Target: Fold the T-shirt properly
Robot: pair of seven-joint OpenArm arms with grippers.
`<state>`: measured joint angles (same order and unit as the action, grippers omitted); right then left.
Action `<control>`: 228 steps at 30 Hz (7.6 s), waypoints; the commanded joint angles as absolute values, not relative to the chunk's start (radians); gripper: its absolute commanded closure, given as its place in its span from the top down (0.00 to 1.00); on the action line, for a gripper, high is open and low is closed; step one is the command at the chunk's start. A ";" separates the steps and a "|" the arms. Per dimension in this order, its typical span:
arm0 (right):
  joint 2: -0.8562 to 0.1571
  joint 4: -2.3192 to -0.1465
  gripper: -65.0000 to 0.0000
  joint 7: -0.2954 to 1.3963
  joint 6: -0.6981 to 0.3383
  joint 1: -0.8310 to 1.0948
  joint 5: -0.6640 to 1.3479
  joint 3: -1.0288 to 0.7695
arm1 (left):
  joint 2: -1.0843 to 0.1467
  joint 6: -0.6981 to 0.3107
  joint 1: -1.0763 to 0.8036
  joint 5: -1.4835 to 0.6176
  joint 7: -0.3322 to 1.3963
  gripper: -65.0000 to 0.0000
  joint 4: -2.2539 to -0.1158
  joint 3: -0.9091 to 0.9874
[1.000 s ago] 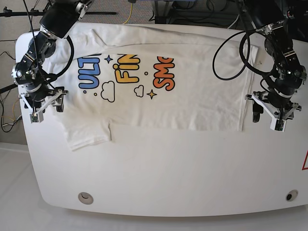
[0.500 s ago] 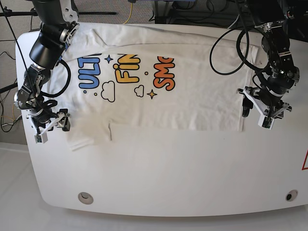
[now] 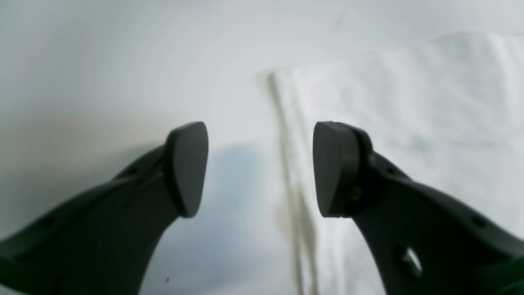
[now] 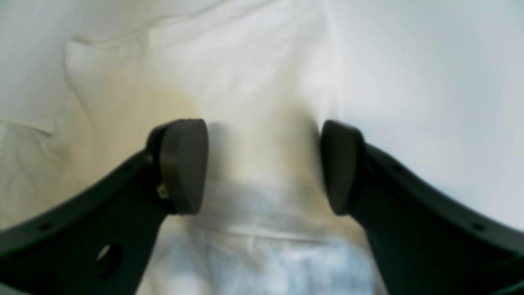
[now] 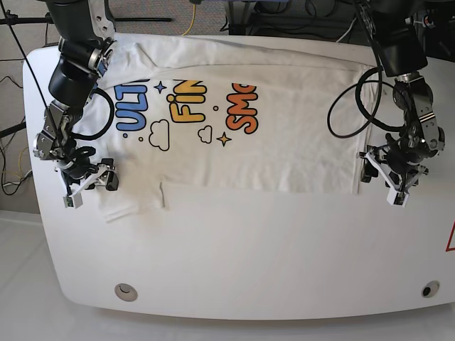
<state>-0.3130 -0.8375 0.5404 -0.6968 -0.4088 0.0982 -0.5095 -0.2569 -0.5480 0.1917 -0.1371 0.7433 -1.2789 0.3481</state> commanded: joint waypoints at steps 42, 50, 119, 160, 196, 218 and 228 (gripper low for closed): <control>-0.372 -0.606 0.58 0.369 -0.698 -0.528 0.104 -0.407 | -0.273 -0.587 0.282 -0.136 0.616 0.64 -1.118 0.353; -0.365 -0.613 0.57 0.365 -0.698 -0.511 0.110 -0.410 | -0.274 -0.554 0.272 -0.130 0.618 0.64 -1.132 0.353; -0.355 -0.624 0.00 0.378 -0.698 -0.492 0.111 -0.378 | -0.206 -0.575 0.291 -0.170 0.581 0.48 -0.913 0.336; -0.355 -0.632 0.00 0.362 -0.698 -0.498 0.105 -0.365 | -0.226 -0.556 0.263 -0.187 0.628 0.03 -1.107 0.318; -0.346 -1.039 0.00 0.488 -0.698 -0.419 0.130 -0.363 | -0.224 -0.557 0.148 -0.190 0.758 0.00 -1.404 0.326; -0.332 -1.396 0.00 0.786 -0.698 -0.270 0.138 -0.378 | -0.231 -0.571 0.012 -0.209 0.774 0.00 -1.566 0.331; -0.339 -1.550 0.00 0.861 -0.698 -0.181 0.141 -0.391 | -0.237 -0.572 -0.071 -0.201 0.775 0.00 -1.678 0.348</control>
<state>-0.3187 -1.5082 0.8703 -0.7006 -0.1669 0.1352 -0.3805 -0.2226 -0.5762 -0.0776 -0.1959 0.7921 -1.6432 0.3382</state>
